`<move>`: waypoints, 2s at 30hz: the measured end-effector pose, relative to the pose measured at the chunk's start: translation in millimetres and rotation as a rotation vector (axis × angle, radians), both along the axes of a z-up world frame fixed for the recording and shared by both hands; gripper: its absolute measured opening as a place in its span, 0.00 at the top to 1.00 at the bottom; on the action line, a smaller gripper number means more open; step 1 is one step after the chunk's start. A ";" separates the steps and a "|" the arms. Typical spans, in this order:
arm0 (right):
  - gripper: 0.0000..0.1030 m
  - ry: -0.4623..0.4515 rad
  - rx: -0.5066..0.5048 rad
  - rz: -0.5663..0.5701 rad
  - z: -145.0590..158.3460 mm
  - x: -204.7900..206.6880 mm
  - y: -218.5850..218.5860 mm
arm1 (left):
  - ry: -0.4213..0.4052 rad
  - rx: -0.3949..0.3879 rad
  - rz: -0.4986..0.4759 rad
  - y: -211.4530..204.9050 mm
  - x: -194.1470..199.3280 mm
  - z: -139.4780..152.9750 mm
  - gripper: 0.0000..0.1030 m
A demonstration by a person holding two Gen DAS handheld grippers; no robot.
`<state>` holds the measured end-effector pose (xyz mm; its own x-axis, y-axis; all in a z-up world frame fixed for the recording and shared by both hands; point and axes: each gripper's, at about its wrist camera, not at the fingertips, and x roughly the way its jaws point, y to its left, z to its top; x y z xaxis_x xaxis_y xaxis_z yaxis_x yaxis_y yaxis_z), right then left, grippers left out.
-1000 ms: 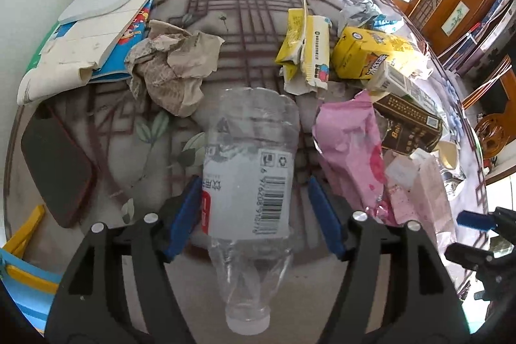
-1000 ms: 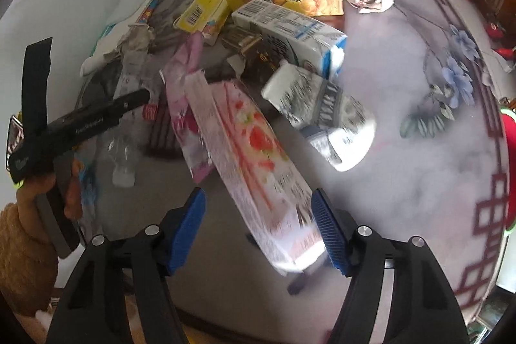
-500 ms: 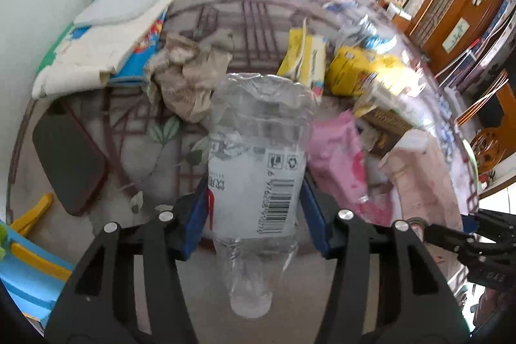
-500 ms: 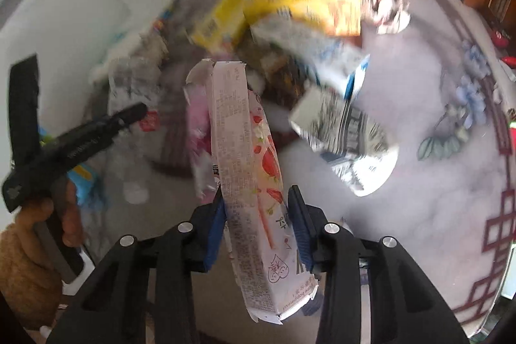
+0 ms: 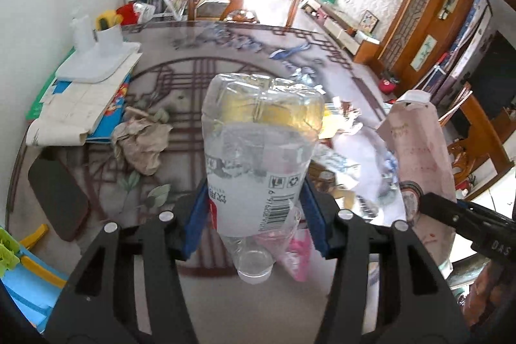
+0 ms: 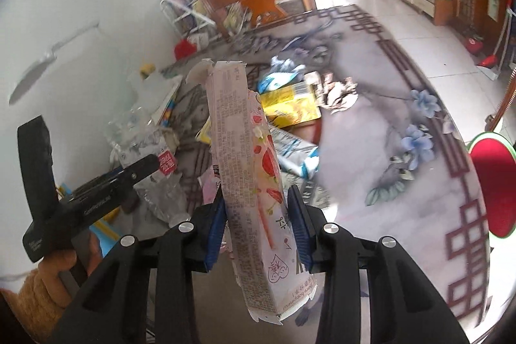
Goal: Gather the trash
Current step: 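Carry the bottle and the snack box over to the red bin, then drop the snack box from the right gripper while the left drops the bottle into the bin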
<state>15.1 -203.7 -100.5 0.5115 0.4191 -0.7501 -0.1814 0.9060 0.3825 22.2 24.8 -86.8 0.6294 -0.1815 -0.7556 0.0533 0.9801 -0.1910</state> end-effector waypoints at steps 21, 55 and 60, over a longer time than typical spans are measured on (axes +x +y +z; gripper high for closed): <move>0.65 0.027 0.045 -0.140 -0.4 -20.4 -99.7 | 0.020 0.005 -0.113 -93.4 1.3 -1.7 0.50; 0.65 0.087 0.097 -0.467 -31.1 -26.0 -360.3 | 0.130 -0.038 -0.437 -378.1 53.9 -31.3 0.50; 0.64 0.089 0.085 -0.510 -31.7 -24.9 -384.5 | 0.129 -0.033 -0.482 -415.6 62.8 -33.1 0.50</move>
